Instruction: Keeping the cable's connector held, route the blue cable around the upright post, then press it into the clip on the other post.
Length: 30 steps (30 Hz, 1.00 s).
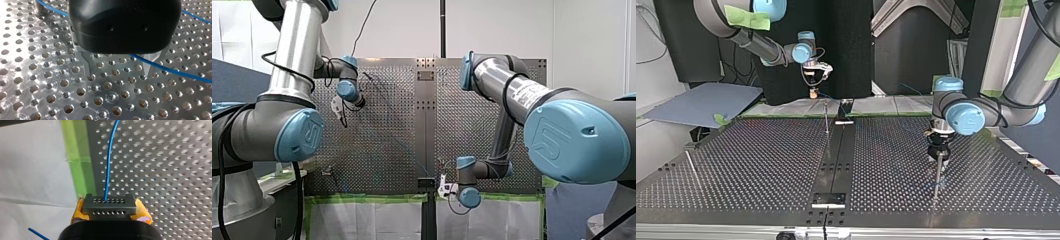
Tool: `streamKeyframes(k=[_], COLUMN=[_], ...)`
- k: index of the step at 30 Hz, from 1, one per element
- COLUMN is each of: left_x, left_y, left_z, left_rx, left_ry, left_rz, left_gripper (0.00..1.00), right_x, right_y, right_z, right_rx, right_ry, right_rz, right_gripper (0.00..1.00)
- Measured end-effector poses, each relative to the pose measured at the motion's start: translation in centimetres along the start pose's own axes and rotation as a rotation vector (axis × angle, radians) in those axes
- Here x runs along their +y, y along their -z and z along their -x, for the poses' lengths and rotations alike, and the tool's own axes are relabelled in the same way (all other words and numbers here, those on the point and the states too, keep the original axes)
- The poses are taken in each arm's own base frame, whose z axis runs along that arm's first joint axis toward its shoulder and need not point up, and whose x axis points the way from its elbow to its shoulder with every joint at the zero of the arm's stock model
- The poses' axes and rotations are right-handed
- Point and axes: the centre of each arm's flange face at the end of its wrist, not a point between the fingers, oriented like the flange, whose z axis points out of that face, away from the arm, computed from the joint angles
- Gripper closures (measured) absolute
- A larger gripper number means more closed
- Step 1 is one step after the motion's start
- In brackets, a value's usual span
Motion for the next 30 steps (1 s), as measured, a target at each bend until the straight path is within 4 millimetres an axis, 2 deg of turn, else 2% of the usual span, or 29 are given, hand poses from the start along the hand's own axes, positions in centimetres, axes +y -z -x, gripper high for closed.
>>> streamKeyframes(k=[9,14,30], left_x=[0.2,0.3,0.7], left_y=[0.1,0.1,0.1], left_z=[0.0,0.1,0.2], left_rx=[0.000,-0.001,-0.006], left_ry=[0.002,0.007,0.017], left_rz=[0.018,0.026,0.044], left_gripper=[0.00,0.00,0.00], right_x=[0.1,0.3,1.8], right_y=[2.1,3.3,9.1], right_z=[-3.8,-5.1,-2.3], right_rx=[0.051,0.059,-0.014], right_ry=[-0.007,-0.011,-0.006], right_rz=[-0.001,0.004,0.024], right_gripper=[1.00,1.00,1.00])
